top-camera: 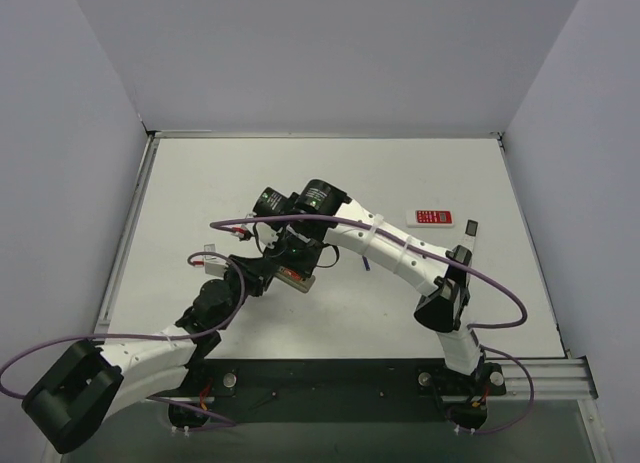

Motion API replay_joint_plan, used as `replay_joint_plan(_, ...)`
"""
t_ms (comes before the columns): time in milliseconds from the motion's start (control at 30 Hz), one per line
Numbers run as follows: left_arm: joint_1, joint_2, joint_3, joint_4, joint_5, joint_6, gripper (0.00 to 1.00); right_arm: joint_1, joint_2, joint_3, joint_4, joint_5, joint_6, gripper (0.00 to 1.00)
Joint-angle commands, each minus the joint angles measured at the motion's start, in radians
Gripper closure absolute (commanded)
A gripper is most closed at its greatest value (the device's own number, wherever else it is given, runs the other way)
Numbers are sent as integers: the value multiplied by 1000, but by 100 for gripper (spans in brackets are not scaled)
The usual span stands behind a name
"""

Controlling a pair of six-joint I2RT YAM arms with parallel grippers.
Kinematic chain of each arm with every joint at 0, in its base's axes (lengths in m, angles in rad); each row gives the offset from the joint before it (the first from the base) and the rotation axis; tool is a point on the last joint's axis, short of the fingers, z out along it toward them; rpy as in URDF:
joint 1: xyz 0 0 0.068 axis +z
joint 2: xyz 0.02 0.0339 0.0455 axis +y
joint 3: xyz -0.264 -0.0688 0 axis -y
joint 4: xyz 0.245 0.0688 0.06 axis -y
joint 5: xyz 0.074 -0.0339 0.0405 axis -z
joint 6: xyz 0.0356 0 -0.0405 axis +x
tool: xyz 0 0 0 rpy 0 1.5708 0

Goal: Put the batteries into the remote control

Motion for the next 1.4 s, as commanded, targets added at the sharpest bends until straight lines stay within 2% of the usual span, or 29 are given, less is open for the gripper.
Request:
replay_joint_plan(0, -39, 58, -73, 247, -66, 29, 100, -23, 25, 17, -79, -5, -5, 100)
replay_joint_plan(700, -99, 167, -59, 384, -101, 40, 100, -65, 60, -6, -70, -74, 29, 100)
replay_joint_plan(1367, -111, 158, -47, 387, -103, 43, 100, -48, 66, -26, -49, -36, 26, 100)
